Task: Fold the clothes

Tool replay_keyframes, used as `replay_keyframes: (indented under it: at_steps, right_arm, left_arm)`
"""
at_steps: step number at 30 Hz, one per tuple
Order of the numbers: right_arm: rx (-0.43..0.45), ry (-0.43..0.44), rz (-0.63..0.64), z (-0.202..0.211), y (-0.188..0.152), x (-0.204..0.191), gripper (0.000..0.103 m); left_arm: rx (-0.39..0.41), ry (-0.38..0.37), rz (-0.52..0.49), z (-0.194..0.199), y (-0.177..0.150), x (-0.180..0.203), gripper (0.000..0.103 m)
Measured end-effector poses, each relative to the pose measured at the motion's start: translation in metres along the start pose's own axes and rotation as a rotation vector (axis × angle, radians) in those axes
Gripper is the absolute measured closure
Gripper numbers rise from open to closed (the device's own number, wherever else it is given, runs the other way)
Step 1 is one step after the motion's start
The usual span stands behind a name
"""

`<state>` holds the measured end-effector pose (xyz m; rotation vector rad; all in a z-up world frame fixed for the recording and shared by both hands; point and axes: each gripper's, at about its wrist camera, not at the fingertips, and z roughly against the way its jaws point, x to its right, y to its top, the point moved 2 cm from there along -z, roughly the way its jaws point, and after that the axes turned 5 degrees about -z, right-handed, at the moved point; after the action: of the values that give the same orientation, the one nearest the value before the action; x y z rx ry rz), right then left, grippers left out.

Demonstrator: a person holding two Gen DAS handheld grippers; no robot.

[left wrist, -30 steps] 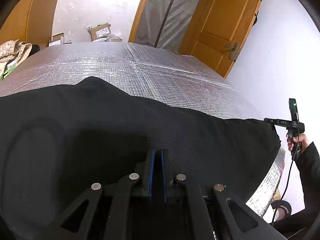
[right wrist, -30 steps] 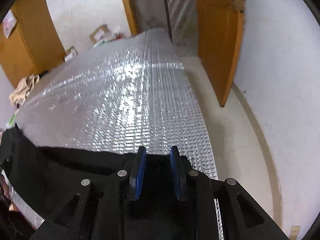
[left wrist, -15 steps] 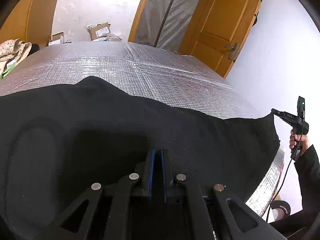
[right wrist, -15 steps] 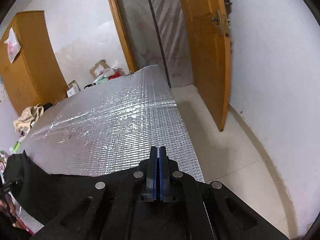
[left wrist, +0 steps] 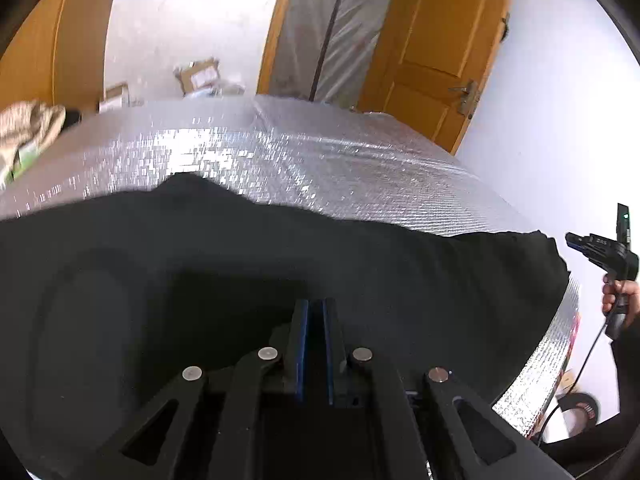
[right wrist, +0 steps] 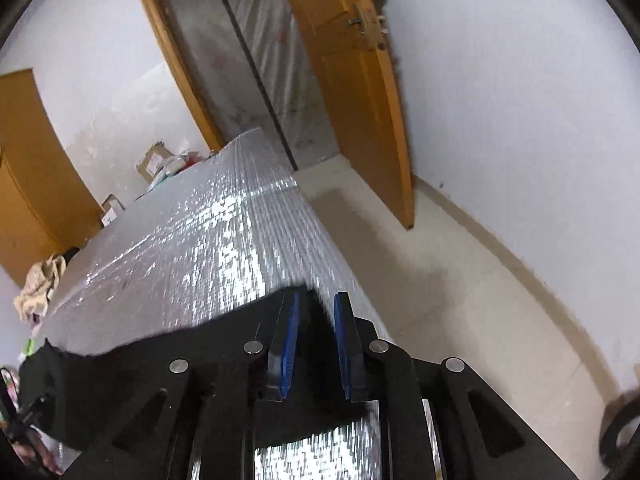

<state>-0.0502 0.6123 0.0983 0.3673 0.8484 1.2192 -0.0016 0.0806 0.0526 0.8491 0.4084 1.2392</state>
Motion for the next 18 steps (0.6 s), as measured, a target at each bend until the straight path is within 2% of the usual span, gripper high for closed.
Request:
replay_keyframes:
  at_steps: [4, 7, 11, 16, 17, 18]
  right_arm:
    - [-0.031, 0.008, -0.071, 0.008, -0.028, 0.009, 0.084]
    - [-0.059, 0.013, -0.084, 0.002, -0.039, 0.010, 0.084]
    - [-0.104, 0.006, -0.107, -0.009, -0.044, 0.010, 0.084]
    - [-0.096, -0.001, -0.159, -0.008, -0.043, 0.014, 0.084]
    - [-0.092, -0.006, -0.161, -0.009, -0.043, 0.014, 0.090]
    - [-0.086, -0.017, -0.156, -0.008, -0.043, 0.013, 0.101]
  left_arm:
    - [0.043, -0.029, -0.081, 0.004, 0.007, 0.020, 0.097]
    - [0.030, -0.039, -0.130, -0.004, 0.007, 0.032, 0.097]
    - [-0.017, -0.044, -0.127, -0.016, 0.004, 0.031, 0.097]
    - [-0.026, -0.062, -0.099, -0.019, 0.003, 0.025, 0.097]
    - [-0.029, -0.064, -0.096, -0.020, 0.002, 0.024, 0.097]
    - [-0.031, -0.066, -0.094, -0.021, 0.002, 0.024, 0.097]
